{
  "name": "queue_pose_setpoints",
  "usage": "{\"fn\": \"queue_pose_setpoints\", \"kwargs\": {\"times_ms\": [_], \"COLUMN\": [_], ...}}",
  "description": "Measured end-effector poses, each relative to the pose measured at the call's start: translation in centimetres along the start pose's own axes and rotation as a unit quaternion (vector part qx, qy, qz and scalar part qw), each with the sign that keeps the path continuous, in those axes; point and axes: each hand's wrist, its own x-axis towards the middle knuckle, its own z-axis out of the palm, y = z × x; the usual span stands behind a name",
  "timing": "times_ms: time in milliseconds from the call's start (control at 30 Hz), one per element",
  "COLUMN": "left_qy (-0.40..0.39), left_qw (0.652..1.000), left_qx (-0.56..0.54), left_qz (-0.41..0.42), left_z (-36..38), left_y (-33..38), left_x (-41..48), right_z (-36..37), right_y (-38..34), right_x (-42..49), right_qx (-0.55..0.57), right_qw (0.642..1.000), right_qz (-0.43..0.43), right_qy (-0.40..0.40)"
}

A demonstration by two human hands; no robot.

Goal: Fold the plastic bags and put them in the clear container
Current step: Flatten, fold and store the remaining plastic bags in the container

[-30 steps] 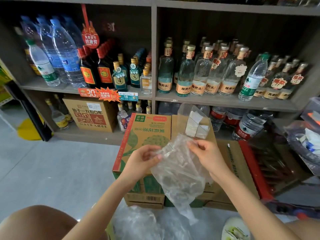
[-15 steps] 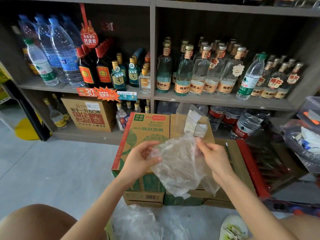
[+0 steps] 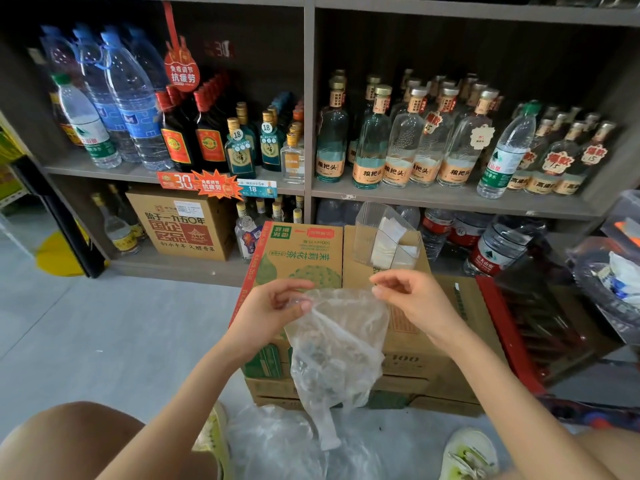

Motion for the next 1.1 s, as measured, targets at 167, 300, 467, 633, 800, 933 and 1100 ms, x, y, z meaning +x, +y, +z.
{"fn": "queue_pose_setpoints", "kwargs": {"times_ms": [167,300,467,633,800,933,1100], "left_qy": [0.003,0.033,0.094,0.023,0.031,-0.034,0.02], "left_qw": [1.0,0.999,0.995,0.996,0.992,0.974,0.985], "left_qx": [-0.012,-0.007,0.012,-0.048,0.062,0.221,0.141], "left_qz": [-0.021,-0.035,-0.041,-0.074,-0.103,0.032,0.096], "left_z": [-1.0,-1.8,-1.7,-2.2,-2.7,1.9,5.1], "left_y": [0.0,-0.7,-1.1,-1.1,0.6,3.5,3.2], "left_x": [-0.2,-0.2,-0.5,-0.3,0.7,1.4,2.5], "right_z": [-0.3,-0.8,-1.1,-0.7,-0.3,1.0,1.2], "right_y": [0.4,0.2,0.1,0.3,-0.9,-2.6,-2.6], "right_x": [-0.4,-0.5,-0.5,-0.9,-0.6,-0.2,-0.4], "right_qx": [0.039,0.093,0.071,0.03,0.033,0.037,0.015], "right_qw": [0.999,0.994,0.995,0.995,0.995,0.997,0.994], "right_qz": [-0.009,-0.006,-0.009,-0.032,-0.039,-0.053,-0.085], "right_qy": [0.033,0.063,0.072,0.093,0.086,0.036,0.064]}}
